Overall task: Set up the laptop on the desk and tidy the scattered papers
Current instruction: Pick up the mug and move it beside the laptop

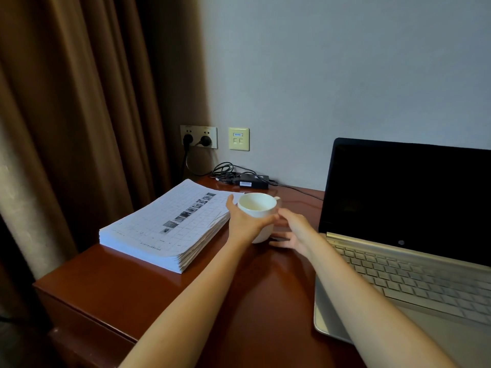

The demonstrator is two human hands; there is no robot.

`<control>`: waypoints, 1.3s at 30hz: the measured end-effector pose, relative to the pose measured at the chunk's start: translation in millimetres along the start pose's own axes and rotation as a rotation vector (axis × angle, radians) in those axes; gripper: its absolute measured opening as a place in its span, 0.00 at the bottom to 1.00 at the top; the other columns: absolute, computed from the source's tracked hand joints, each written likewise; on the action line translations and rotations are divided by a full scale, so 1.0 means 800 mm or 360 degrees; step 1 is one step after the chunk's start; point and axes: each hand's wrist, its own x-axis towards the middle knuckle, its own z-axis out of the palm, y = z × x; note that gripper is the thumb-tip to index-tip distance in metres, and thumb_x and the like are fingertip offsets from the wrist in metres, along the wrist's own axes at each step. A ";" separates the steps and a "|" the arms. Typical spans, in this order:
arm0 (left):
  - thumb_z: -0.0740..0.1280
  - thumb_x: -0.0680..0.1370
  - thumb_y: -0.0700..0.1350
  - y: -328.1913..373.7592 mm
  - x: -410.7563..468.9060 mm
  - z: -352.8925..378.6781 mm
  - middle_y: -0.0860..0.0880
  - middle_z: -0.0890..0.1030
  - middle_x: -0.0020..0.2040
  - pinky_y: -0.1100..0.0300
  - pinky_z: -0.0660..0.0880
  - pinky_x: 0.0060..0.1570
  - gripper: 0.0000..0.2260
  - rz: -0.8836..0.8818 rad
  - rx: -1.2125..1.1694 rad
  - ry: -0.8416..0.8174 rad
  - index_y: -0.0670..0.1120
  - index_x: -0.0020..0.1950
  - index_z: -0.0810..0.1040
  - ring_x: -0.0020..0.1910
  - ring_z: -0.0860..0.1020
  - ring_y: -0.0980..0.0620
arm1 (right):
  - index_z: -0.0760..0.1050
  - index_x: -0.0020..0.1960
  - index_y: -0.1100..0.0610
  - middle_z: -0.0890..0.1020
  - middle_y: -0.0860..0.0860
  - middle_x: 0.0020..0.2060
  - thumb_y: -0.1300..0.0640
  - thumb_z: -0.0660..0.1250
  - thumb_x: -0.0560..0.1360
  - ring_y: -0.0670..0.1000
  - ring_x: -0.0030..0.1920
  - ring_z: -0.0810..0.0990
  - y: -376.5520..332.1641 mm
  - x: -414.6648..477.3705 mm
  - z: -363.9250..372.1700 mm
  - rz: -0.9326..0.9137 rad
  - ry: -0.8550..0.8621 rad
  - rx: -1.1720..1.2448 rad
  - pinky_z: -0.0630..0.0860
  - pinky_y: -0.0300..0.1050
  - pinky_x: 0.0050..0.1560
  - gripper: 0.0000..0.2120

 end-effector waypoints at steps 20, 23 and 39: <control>0.79 0.51 0.59 0.058 -0.041 0.059 0.51 0.81 0.52 0.60 0.78 0.48 0.39 0.0384 0.0070 -0.0465 0.46 0.58 0.76 0.52 0.80 0.53 | 0.62 0.72 0.61 0.70 0.64 0.66 0.46 0.64 0.76 0.66 0.64 0.72 -0.036 -0.105 -0.090 0.0039 0.0180 0.0470 0.72 0.63 0.58 0.30; 0.78 0.51 0.58 0.072 -0.052 0.084 0.49 0.82 0.51 0.60 0.78 0.46 0.36 0.0389 0.0034 -0.0573 0.46 0.56 0.78 0.51 0.81 0.52 | 0.63 0.71 0.63 0.70 0.64 0.66 0.48 0.64 0.77 0.65 0.64 0.72 -0.045 -0.124 -0.119 -0.0009 0.0266 0.0478 0.72 0.64 0.59 0.29; 0.80 0.59 0.47 0.132 -0.148 0.249 0.50 0.81 0.51 0.70 0.75 0.38 0.29 0.0586 -0.0206 -0.1077 0.44 0.57 0.77 0.48 0.79 0.56 | 0.67 0.69 0.63 0.75 0.62 0.52 0.49 0.69 0.73 0.60 0.45 0.77 -0.058 -0.234 -0.290 -0.0202 0.0785 0.0469 0.78 0.57 0.42 0.30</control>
